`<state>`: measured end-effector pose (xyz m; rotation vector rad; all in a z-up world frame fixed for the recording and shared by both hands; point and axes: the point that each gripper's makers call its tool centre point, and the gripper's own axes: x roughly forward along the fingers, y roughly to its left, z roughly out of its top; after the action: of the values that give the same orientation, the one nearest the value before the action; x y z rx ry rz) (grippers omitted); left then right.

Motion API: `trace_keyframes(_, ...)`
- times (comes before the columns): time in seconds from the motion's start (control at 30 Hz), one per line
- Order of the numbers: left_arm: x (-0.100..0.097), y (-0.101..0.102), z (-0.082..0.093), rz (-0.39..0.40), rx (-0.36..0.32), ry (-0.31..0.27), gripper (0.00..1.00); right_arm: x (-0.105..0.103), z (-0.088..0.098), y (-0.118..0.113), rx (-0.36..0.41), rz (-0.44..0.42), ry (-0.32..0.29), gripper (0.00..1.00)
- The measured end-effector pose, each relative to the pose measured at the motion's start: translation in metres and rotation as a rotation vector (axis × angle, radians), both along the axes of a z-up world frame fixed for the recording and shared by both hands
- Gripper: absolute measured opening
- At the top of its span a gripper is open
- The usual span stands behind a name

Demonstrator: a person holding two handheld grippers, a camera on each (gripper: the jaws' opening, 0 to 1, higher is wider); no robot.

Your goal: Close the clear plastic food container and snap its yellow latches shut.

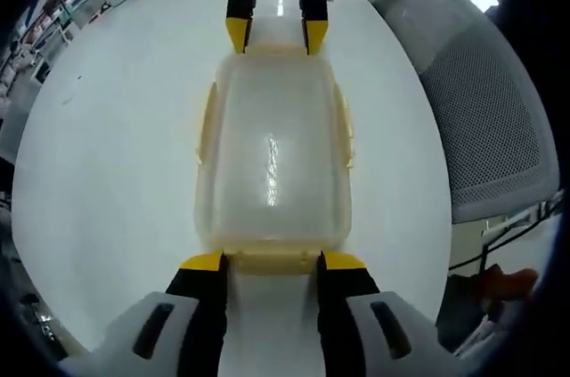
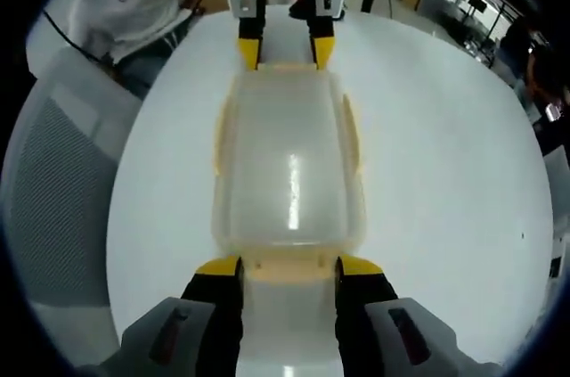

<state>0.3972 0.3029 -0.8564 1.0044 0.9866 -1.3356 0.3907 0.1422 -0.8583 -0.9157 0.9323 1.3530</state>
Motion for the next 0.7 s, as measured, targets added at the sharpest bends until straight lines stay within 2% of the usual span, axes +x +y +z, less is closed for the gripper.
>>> trace_keyframes(0.37,-0.0004,0.0006,0.0006,0.009,-0.044,-0.003,0.38,0.0,0.0002,-0.0007,0.015,-0.003,-0.005,0.38)
trace_keyframes(0.7,-0.0051,-0.0004,0.0018,-0.005,-0.02,0.013,0.38,-0.0035,0.0009,-0.0004,0.032,0.008,-0.003,0.38)
